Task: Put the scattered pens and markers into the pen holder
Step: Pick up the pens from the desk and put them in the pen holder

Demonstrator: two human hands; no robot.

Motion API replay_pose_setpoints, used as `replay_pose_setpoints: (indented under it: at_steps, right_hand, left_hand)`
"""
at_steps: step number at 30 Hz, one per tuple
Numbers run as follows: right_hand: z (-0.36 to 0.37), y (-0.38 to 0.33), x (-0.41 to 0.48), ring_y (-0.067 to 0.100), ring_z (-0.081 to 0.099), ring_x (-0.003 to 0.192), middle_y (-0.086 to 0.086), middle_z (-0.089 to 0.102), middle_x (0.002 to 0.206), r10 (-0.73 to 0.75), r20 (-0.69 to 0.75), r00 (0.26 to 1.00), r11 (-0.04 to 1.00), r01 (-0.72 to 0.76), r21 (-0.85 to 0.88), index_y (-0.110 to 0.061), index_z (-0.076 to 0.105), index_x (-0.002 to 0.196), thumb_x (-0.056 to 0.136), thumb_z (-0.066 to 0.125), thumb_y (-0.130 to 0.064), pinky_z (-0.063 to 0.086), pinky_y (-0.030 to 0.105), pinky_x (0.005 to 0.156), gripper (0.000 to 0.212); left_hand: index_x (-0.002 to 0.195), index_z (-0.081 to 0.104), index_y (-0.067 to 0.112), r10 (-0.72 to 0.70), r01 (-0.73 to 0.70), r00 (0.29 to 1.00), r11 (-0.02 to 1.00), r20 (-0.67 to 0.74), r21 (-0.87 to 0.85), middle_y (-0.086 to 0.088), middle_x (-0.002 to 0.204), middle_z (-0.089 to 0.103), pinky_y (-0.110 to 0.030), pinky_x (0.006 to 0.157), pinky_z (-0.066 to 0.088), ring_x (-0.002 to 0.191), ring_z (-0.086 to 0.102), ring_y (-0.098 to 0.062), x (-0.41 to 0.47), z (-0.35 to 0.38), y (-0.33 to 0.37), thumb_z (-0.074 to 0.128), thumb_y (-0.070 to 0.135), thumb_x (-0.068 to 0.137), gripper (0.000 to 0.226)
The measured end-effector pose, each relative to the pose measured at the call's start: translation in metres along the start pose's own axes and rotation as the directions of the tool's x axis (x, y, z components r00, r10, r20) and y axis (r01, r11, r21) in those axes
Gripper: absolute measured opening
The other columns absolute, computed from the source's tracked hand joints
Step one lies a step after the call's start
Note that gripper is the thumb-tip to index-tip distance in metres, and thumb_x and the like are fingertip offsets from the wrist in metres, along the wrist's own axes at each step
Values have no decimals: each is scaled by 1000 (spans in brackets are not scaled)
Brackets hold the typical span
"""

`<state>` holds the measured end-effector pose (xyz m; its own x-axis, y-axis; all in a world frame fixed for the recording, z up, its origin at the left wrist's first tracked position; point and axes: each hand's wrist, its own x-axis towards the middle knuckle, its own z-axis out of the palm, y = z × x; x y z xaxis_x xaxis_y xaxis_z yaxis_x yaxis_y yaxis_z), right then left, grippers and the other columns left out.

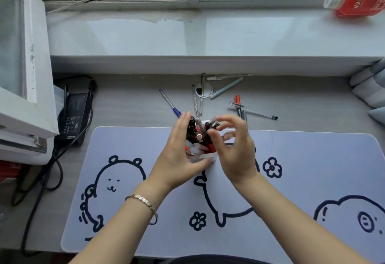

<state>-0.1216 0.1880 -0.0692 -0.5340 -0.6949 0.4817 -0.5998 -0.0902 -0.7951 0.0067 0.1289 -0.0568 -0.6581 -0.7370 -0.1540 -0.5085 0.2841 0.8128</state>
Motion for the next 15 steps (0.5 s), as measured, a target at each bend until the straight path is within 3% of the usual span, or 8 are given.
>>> replay_pose_setpoints:
  at_steps: [2,5,7,10,11,13,14,15]
  right_hand:
    - [-2,3,7,20,61,80,8,63,96,-70,1,998,998,70,4,-14,47,105,92,48,-32,54,34,63,22]
    - [4,17,16,23,53,109,12,66,113,-174,187,967,949,215,-230,-7,60,111,96,38,-22,45,40,91,30]
    - [8,20,13,18,28,133,10,45,140,-59,364,930,935,179,-306,-5,47,130,98,20,-38,24,37,108,53]
    - [1,20,13,10,-9,140,-4,2,151,109,524,845,958,50,-281,-12,17,144,88,6,-55,-3,30,114,71]
    - [-4,21,17,13,-7,142,-4,1,153,169,523,836,968,-42,-246,-14,17,144,86,9,-57,-2,31,115,73]
    - [-15,30,30,28,27,136,6,28,145,289,334,897,956,-250,-153,-12,36,136,90,26,-50,21,35,113,61]
    - [-20,42,38,29,44,124,9,41,133,395,208,895,916,-366,-167,-9,45,128,91,34,-43,34,33,104,51]
    - [-24,56,46,30,51,113,12,48,125,530,137,837,834,-484,-266,-6,48,121,92,40,-39,39,32,94,44]
  left_hand:
    - [136,12,46,-43,43,999,999,-1,16,11,146,30,-14,101,26,133,28,-2,1,-2,1,80,24,65,101]
    - [138,24,39,-69,69,997,998,-45,0,12,135,44,-15,93,32,121,39,-2,4,-2,2,80,25,63,95]
    - [136,28,40,-81,80,995,996,-52,-25,13,132,47,-9,89,33,118,42,-2,6,-1,2,82,25,61,93]
    - [133,32,41,-105,100,992,993,-67,-70,12,129,50,-9,89,33,116,45,-3,6,-2,3,83,23,59,92]
    - [133,33,42,-113,108,991,992,-68,-70,14,126,50,-9,88,33,114,45,-3,6,-2,4,83,22,59,91]
    - [132,32,43,-122,119,991,992,-62,-53,17,122,48,-11,86,35,111,44,-2,6,-2,5,82,21,59,91]
    - [132,32,44,-126,124,990,991,-57,-43,18,122,48,-15,86,36,111,44,-2,6,-3,5,82,22,59,92]
    - [132,31,45,-131,129,990,991,-53,-37,17,123,49,-18,88,36,111,44,-3,6,-3,6,82,21,59,92]
